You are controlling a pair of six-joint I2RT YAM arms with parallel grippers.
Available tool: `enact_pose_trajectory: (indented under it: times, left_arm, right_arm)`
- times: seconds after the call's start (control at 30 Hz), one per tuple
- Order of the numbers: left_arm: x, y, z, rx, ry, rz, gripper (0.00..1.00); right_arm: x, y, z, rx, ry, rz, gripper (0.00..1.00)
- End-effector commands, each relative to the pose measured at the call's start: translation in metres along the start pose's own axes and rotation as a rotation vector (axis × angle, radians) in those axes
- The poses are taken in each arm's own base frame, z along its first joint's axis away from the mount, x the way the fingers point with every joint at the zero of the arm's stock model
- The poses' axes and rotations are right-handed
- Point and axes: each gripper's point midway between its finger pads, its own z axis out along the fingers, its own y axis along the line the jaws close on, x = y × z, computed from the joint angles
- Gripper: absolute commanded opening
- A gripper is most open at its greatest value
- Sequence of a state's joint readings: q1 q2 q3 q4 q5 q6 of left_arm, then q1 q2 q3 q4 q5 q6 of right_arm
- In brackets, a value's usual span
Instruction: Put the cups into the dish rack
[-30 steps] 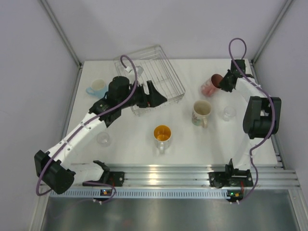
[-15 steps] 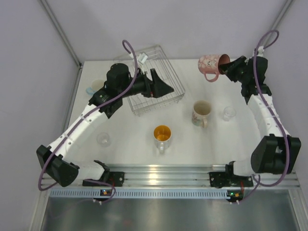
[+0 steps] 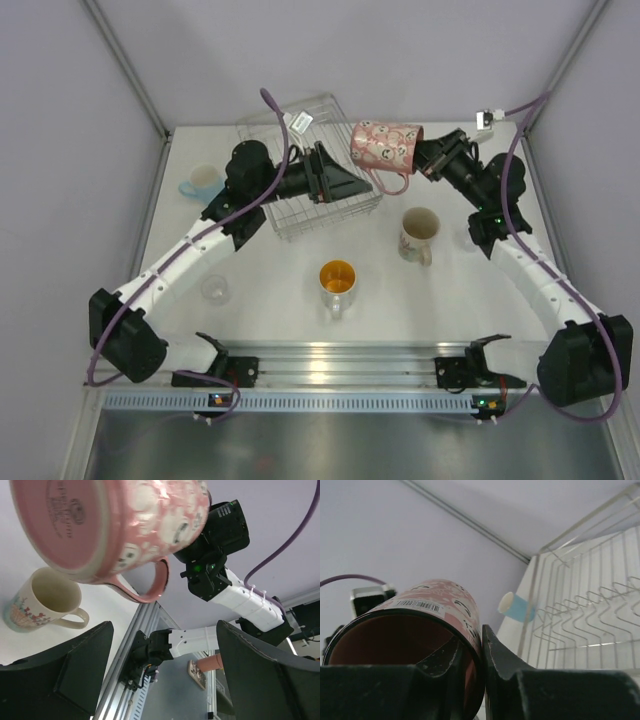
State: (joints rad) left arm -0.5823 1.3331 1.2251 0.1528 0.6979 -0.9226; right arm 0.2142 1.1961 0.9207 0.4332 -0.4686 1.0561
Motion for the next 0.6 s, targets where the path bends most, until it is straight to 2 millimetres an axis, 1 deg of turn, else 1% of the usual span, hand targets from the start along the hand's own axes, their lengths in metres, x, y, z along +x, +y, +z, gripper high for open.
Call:
enact_pose_trajectory:
  times: [0.0,0.03,0.13,0.17,0.2,0.27,0.3,0.37,0.43,0.47,0.5,0.53,0.57]
  left_arm:
    - [-0.007,-0.035,-0.009,0.146,-0.051,0.035,0.89]
    - [-0.008,-0.038,-0.01,0.155,-0.06,0.037,0.89]
    - [-0.007,-0.034,-0.01,0.144,-0.068,0.034,0.89]
    - [-0.008,-0.037,-0.011,0.154,-0.071,0.046,0.89]
    - [-0.008,-0.037,-0.011,0.16,-0.077,0.05,0.88]
    - [-0.012,-0.049,-0.014,0.202,-0.106,0.081,0.88]
    - [-0.012,-0.051,-0.013,0.208,-0.116,0.08,0.88]
    - [-0.014,-0.059,-0.013,0.237,-0.137,0.099,0.86]
    - [-0.011,-0.063,-0.01,0.256,-0.14,0.091,0.85]
    - [-0.012,-0.066,-0.01,0.275,-0.151,0.099,0.85]
    - [-0.007,-0.064,-0.007,0.278,-0.142,0.07,0.85]
    - [-0.006,-0.064,-0.006,0.286,-0.141,0.061,0.83]
    - [-0.005,-0.063,-0.006,0.3,-0.142,0.052,0.82]
  right_arm:
    - [-0.035,0.109,-0.019,-0.335,-0.181,-0.074,0.0]
    - [-0.031,0.115,-0.018,-0.349,-0.178,-0.067,0.0]
    - [-0.026,0.122,-0.015,-0.373,-0.181,-0.044,0.0]
    - [-0.024,0.122,-0.013,-0.377,-0.178,-0.029,0.0]
    - [-0.02,0.127,-0.013,-0.397,-0.172,-0.026,0.0]
    - [-0.014,0.128,-0.009,-0.405,-0.165,-0.01,0.0]
    - [-0.009,0.132,-0.009,-0.425,-0.159,-0.005,0.0]
    - [-0.004,0.133,-0.006,-0.433,-0.156,0.003,0.0]
    - [0.001,0.133,-0.002,-0.436,-0.15,0.006,0.0]
    - [0.003,0.13,0.001,-0.431,-0.147,-0.002,0.0]
    - [0.005,0.128,0.004,-0.425,-0.144,0.003,0.0]
    - [0.006,0.129,0.004,-0.436,-0.146,0.002,0.0]
    - [0.008,0.126,0.006,-0.434,-0.142,0.017,0.0]
